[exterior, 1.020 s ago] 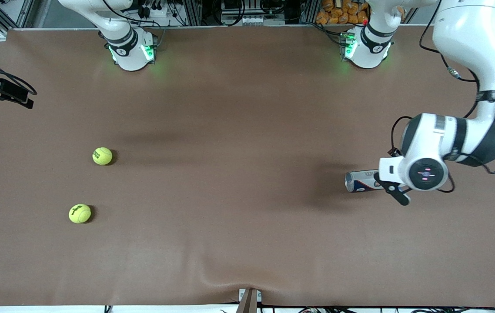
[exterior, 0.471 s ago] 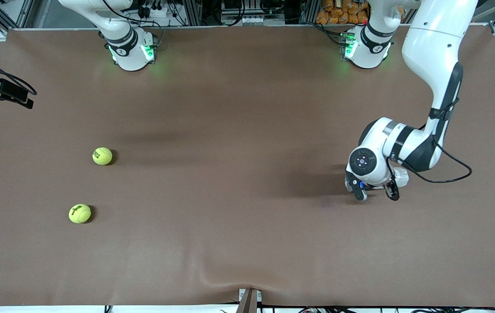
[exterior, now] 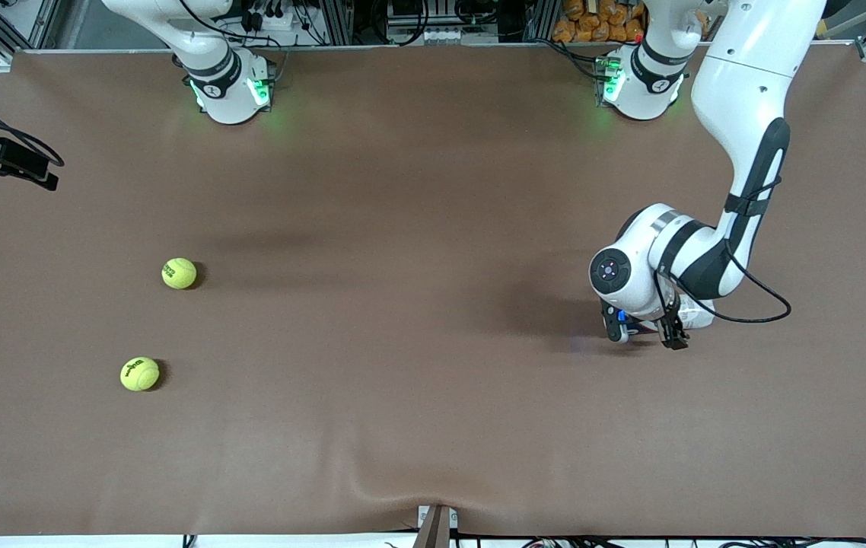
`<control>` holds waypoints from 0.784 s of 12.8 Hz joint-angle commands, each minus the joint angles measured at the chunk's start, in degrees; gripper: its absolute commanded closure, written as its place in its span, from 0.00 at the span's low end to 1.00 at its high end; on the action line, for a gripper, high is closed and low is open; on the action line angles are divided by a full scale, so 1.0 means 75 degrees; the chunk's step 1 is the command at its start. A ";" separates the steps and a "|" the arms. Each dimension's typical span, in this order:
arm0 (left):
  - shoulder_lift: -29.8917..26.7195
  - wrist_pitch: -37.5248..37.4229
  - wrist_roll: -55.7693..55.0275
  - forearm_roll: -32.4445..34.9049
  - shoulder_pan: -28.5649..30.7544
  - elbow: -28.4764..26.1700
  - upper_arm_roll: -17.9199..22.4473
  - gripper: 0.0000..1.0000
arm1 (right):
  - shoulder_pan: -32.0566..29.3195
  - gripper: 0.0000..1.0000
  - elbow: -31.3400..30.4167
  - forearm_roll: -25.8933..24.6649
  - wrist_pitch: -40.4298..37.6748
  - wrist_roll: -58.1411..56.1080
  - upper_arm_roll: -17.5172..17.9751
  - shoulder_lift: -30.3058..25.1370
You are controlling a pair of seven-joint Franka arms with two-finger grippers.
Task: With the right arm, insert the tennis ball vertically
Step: 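Close the left gripper around the tube's closed end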
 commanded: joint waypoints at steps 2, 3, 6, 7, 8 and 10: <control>-0.0051 0.0480 0.0084 0.0117 0.0344 -0.0381 -0.0055 0.00 | -0.0233 0.00 0.0027 -0.0047 0.0118 -0.0499 -0.0038 0.0120; -0.0051 0.0481 0.0084 0.0116 0.0344 -0.0394 -0.0055 0.00 | -0.0233 0.00 0.0027 -0.0059 0.0060 -0.0500 -0.0038 0.0120; -0.0074 0.0551 0.0084 0.0093 0.0484 -0.0499 -0.0067 0.00 | -0.0082 0.00 0.0085 -0.0047 -0.0314 -0.0337 0.0055 0.0085; -0.0074 0.0748 0.0084 0.0093 0.0613 -0.0592 -0.0113 0.00 | 0.0128 0.00 0.0085 -0.0047 -0.0397 -0.0046 0.0148 0.0073; -0.0074 0.0924 0.0095 0.0081 0.0765 -0.0674 -0.0125 0.00 | 0.0327 0.00 0.0085 -0.0059 -0.0421 0.0363 0.0161 0.0073; -0.0074 0.1090 0.0154 0.0093 0.0965 -0.0710 -0.0207 0.00 | 0.0423 0.00 0.0085 -0.0071 -0.0432 0.0741 0.0149 0.0073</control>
